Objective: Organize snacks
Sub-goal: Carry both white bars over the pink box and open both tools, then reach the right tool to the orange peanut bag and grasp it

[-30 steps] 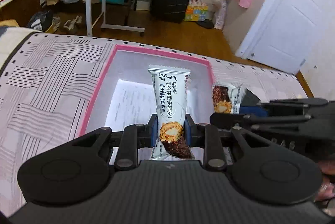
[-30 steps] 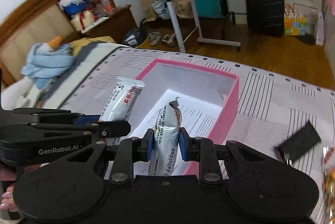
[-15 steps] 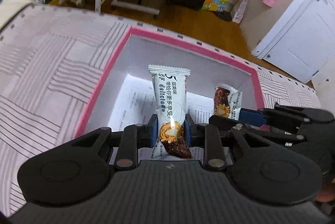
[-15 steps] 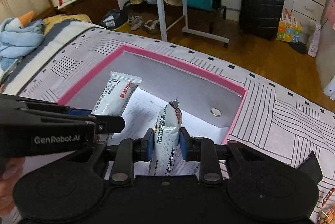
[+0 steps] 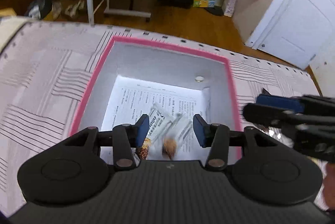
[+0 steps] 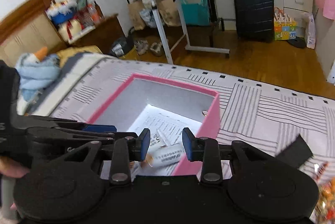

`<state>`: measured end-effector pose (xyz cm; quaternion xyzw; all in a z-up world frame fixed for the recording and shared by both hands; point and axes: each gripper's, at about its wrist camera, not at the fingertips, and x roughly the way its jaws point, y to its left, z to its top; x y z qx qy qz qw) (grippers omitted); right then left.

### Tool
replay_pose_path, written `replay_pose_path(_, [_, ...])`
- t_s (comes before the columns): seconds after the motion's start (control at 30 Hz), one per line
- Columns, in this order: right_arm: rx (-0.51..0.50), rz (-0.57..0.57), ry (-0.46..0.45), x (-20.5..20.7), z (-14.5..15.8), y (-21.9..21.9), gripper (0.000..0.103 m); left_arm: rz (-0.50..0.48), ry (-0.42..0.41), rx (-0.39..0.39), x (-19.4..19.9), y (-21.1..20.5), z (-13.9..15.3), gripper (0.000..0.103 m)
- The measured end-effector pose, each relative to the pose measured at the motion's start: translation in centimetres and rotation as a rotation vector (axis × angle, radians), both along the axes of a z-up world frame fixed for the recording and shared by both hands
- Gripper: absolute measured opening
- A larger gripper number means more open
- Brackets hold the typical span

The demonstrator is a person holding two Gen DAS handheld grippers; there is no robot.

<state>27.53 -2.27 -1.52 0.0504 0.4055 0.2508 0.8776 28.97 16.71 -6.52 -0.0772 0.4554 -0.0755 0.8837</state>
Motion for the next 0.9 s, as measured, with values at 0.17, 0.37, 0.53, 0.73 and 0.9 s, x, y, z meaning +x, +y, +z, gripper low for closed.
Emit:
replay_pose_path(0.17, [0.025, 0.000, 0.009, -4.1, 3.2, -4.2, 0.040, -0.043, -0.055, 0.014, -3.8, -1.9, 4.2, 0.047])
replay_pose_path(0.37, [-0.015, -0.004, -0.012, -8.5, 5.2, -8.3, 0.044, -0.181, -0.048, -0.013, -7.8, -5.9, 7.7, 0.047])
replay_pose_path(0.53, [-0.069, -0.003, -0.031, -10.6, 4.2, -10.9, 0.053, -0.252, -0.035, -0.084, -9.7, -9.5, 8.0, 0.047])
replay_pose_path(0.73, [-0.086, 0.025, -0.023, -11.8, 0.2, -13.1, 0.070, -0.322, 0.045, -0.075, -9.6, -15.1, 4.7, 0.045])
replay_pose_path(0.9, [-0.113, 0.017, 0.032, -11.9, -4.5, -13.5, 0.076, -0.281, 0.097, -0.063, -8.3, -17.5, 0.4, 0.045])
